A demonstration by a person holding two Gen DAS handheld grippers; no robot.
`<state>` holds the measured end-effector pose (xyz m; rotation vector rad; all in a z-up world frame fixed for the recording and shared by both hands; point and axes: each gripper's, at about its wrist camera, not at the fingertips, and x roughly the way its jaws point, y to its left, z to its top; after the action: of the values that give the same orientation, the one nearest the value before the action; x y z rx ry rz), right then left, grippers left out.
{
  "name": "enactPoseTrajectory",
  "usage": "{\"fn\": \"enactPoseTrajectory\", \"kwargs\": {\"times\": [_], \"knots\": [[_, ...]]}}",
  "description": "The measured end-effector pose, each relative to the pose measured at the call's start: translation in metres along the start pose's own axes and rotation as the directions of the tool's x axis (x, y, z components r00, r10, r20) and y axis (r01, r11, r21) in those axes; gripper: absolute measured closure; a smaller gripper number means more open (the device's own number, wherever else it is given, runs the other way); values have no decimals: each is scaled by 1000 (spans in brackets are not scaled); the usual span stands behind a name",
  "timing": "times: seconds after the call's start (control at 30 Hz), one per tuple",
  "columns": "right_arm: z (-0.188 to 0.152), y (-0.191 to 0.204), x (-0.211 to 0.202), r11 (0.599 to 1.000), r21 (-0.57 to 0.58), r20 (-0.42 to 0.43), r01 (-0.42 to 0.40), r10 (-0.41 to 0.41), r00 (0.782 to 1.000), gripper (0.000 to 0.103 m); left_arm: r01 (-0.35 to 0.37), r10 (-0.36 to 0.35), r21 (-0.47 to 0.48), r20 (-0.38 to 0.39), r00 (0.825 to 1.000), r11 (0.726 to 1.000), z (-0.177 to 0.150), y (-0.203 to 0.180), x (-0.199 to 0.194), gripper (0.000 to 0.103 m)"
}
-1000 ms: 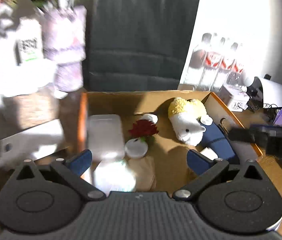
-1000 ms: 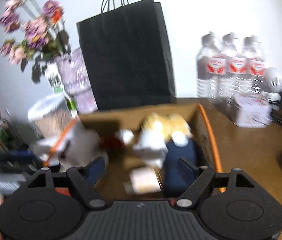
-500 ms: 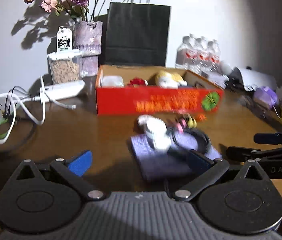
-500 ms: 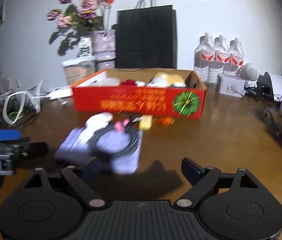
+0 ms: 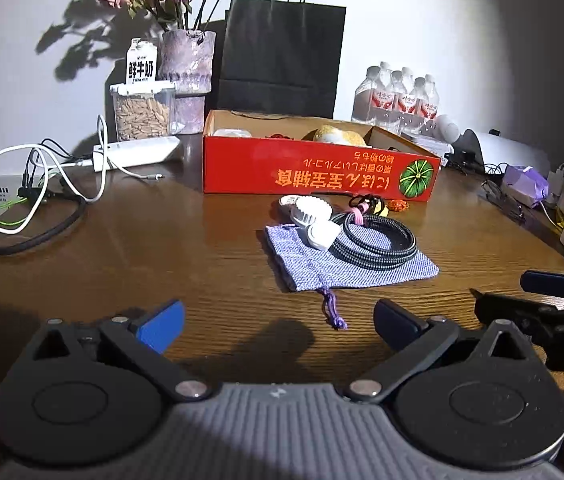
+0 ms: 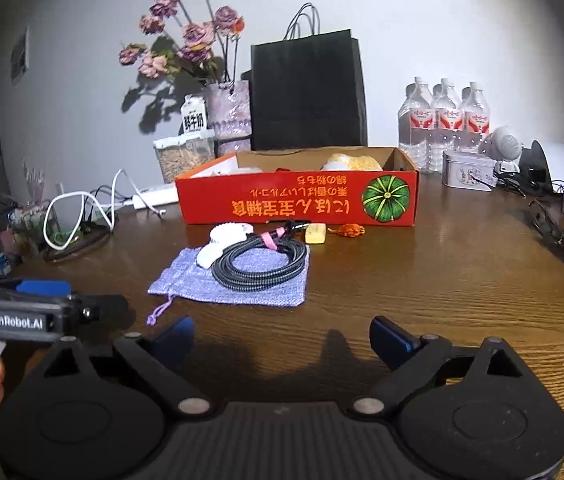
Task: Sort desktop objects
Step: 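Move both tools back over the lavender pouch and cable, then grasp a white cap with the left tool while the right tool grasps the black cable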
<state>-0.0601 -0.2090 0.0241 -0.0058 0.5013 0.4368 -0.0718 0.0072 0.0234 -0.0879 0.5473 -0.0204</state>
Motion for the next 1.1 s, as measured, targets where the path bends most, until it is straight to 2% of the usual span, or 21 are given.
{"fn": "enactPoseTrajectory", "kwargs": {"times": [0.23,0.33,0.47,0.57,0.63,0.67,0.77,0.8,0.83,0.87,0.9,0.93,1.0,1.03,1.1], "knots": [[5,-6,4,999,31,-28,-9,10,1000,7,10,-9,-34,7,1000,999,3,4,2,0],[17,-14,9,999,47,-44,-24,26,999,7,33,-33,14,4,999,999,11,0,8,0],[43,-19,24,1000,7,3,-16,16,1000,10,56,-55,116,-15,998,992,28,-7,28,0],[65,-21,49,1000,-18,-15,-14,14,1000,14,144,-128,182,-94,987,973,42,-12,54,0],[77,-24,68,1000,-12,-32,-27,27,999,15,182,-165,191,-103,981,965,49,-14,66,2],[80,-24,76,999,-7,-51,-33,33,998,20,196,-178,189,-106,978,962,54,-13,71,4],[86,-23,100,999,-6,-101,-53,52,994,24,240,-225,169,-100,969,956,69,-7,86,20],[85,-22,106,998,-3,-112,-55,54,992,27,249,-235,168,-96,967,954,72,-4,90,31],[83,-21,115,999,-6,-130,-54,52,990,38,258,-244,168,-100,965,951,74,-2,96,43],[80,-19,123,999,-13,-153,-49,47,987,58,272,-256,158,-115,960,949,75,1,103,49],[77,-16,130,999,-19,-177,-47,43,983,67,282,-264,145,-130,956,948,75,2,108,59],[74,-15,137,999,-26,-205,-46,39,978,77,301,-282,131,-147,948,945,75,4,112,64],[70,-11,140,999,-48,-186,-26,17,982,80,339,-317,116,-175,932,934,72,6,118,65],[69,-10,142,998,-61,-184,-14,3,983,86,359,-335,118,-184,924,926,70,6,118,71],[69,-9,141,999,-50,-176,-2,-7,984,88,376,-351,134,-179,919,917,67,5,116,78]]}}
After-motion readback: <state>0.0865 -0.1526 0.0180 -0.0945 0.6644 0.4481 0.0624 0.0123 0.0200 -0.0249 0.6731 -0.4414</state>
